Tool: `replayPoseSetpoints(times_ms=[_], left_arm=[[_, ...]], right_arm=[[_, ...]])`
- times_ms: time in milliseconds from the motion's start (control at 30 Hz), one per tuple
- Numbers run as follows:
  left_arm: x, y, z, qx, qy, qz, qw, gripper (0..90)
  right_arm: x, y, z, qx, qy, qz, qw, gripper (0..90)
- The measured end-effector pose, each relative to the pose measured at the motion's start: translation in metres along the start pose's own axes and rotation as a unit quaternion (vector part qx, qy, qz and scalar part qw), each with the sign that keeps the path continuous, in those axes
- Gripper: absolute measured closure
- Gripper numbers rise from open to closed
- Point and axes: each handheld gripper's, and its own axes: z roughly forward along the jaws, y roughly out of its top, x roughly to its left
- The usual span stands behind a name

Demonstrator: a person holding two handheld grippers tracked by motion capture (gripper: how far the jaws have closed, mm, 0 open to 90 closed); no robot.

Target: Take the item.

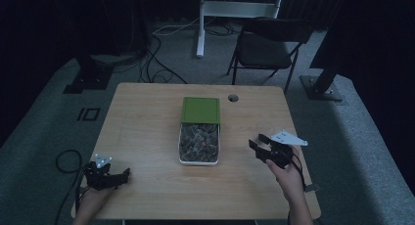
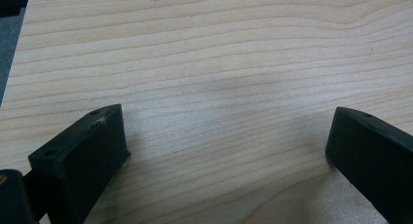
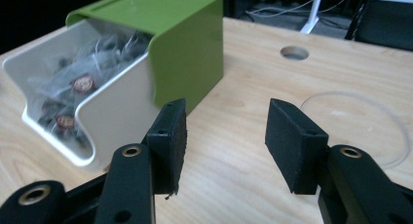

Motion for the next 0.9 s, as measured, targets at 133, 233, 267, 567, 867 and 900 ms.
replayPoseSetpoints(times_ms=[133, 233, 267, 567, 867, 900], left_arm=[[0.0, 0.0, 0.0, 0.0, 0.0, 0.0, 1.0, 1.9], [0.0, 0.0, 0.0, 0.0, 0.0, 0.0, 1.0, 1.9], [0.0, 0.0, 0.0, 0.0, 0.0, 0.0, 1.0, 1.9], [0.0, 0.0, 0.0, 0.0, 0.0, 0.0, 1.0, 1.9], [0.0, 0.0, 0.0, 0.0, 0.0, 0.0, 1.0, 1.9], [0.0, 0.0, 0.0, 0.0, 0.0, 0.0, 1.0, 1.9]], right_arm=[[0.004, -0.01, 0.004, 0.013, 0.012, 0.002, 0.9998, 49.2], [0.005, -0.019, 0.007, 0.019, 0.023, 0.004, 0.9995, 48.3], [0.006, -0.021, 0.008, 0.02, 0.025, 0.005, 0.9995, 48.1], [0.004, -0.041, 0.011, 0.029, 0.045, 0.006, 0.9985, 44.3], [0.002, -0.061, 0.016, 0.048, 0.07, -0.014, 0.9963, 40.5], [0.001, -0.062, 0.017, 0.051, 0.073, -0.017, 0.9959, 39.5]])
